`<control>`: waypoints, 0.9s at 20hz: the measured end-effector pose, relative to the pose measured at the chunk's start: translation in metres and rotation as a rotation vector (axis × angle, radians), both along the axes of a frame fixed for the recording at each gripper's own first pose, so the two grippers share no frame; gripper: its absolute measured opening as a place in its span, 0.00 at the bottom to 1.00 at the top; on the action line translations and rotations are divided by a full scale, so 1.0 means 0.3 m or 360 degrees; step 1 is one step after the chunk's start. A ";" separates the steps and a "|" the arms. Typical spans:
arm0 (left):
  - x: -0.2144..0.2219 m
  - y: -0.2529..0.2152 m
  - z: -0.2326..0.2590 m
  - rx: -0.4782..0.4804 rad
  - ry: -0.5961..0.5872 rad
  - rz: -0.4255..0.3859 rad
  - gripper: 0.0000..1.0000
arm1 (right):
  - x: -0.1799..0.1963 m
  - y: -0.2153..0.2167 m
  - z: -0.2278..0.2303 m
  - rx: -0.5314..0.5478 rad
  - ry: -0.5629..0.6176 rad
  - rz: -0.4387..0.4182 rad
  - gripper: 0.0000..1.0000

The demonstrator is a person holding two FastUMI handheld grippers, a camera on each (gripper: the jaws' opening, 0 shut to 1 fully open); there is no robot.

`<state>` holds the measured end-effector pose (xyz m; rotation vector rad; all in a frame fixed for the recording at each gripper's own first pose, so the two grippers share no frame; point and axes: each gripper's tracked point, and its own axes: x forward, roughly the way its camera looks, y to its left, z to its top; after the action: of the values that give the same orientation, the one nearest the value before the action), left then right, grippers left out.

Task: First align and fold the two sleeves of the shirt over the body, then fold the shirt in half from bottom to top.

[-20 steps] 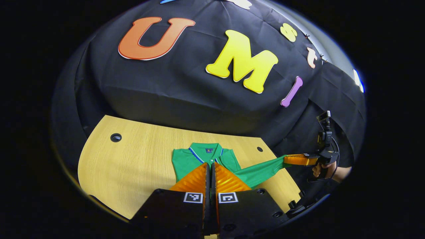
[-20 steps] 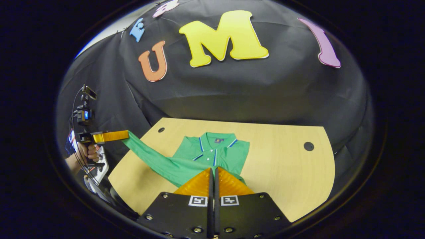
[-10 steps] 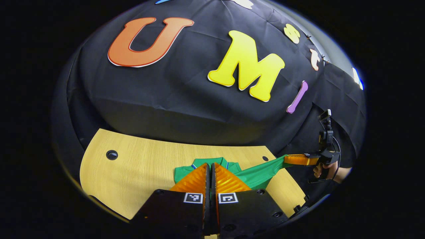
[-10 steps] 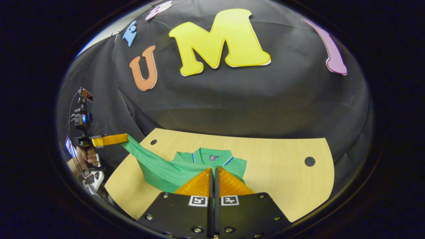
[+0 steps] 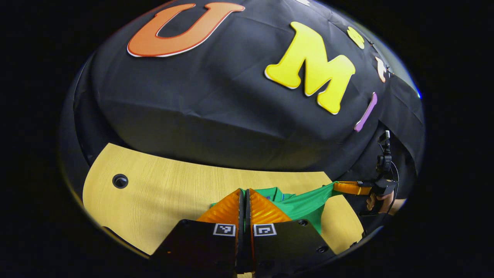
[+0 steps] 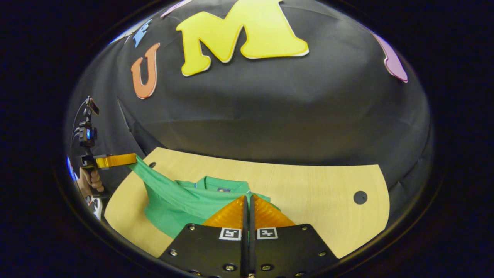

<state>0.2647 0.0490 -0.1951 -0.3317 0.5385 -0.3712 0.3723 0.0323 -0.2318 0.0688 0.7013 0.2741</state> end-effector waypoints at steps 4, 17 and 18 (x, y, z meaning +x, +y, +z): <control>0.060 0.013 -0.157 0.0095 0.0076 0.0017 0.03 | 0.087 0.045 -0.142 -0.0059 0.0050 0.0005 0.01; 0.077 0.066 -0.347 0.0374 0.0186 0.0150 0.54 | 0.146 0.028 -0.236 -0.0191 -0.0008 -0.0157 0.51; 0.064 0.072 -0.325 0.0394 0.0151 0.0152 0.73 | 0.140 0.016 -0.207 -0.0209 -0.0039 -0.0175 0.73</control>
<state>0.2840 0.0705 -0.2927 -0.1357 0.6516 -0.1941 0.4144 0.0372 -0.2940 -0.0213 0.6870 0.1227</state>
